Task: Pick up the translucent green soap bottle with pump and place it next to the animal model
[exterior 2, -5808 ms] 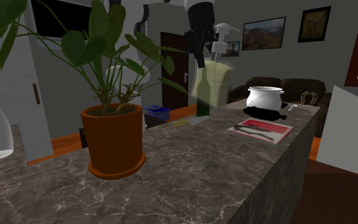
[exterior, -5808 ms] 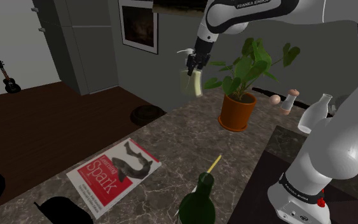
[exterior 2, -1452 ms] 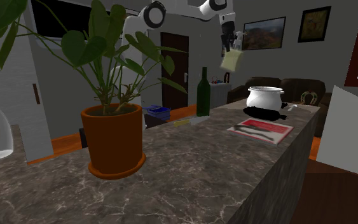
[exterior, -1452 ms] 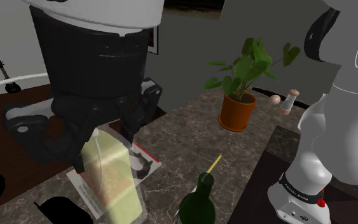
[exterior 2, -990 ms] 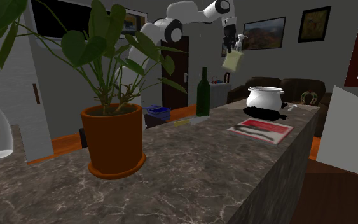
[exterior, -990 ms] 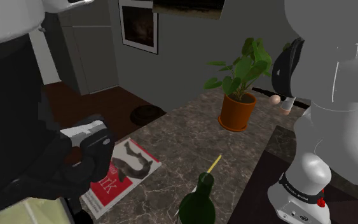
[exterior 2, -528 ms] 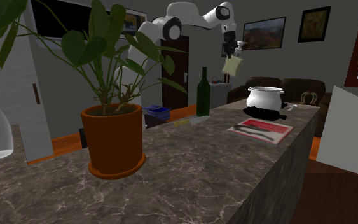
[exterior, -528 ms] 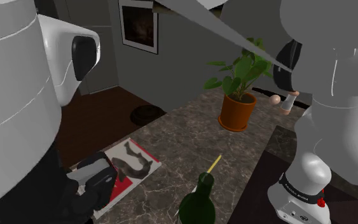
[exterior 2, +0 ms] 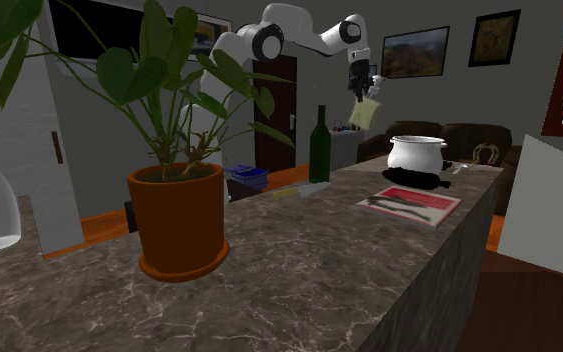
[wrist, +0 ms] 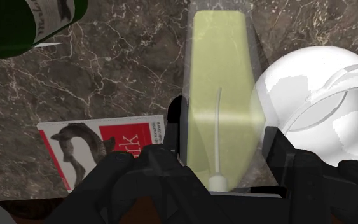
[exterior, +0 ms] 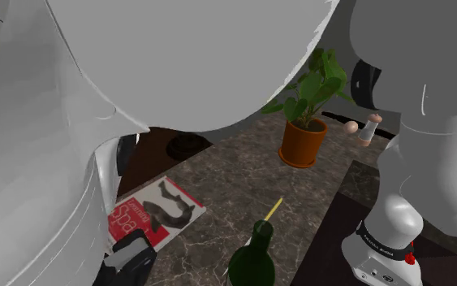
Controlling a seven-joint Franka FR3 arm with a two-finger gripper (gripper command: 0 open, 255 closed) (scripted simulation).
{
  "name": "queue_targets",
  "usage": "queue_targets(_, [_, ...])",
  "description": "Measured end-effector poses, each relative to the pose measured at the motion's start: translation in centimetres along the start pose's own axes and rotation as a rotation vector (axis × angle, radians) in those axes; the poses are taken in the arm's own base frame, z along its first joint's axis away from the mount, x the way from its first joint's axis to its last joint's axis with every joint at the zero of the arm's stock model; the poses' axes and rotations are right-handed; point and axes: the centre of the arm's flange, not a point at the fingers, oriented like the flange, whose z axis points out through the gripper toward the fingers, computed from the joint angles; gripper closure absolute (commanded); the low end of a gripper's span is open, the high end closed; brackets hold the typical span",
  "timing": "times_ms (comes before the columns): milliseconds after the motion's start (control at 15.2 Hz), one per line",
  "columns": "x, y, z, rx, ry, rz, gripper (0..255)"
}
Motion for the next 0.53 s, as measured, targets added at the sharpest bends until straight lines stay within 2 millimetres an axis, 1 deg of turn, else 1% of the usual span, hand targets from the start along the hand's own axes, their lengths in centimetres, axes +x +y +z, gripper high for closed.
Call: queue_targets(528, [-0.9, 0.2, 4.2, 0.000, 0.000, 0.000, 255])
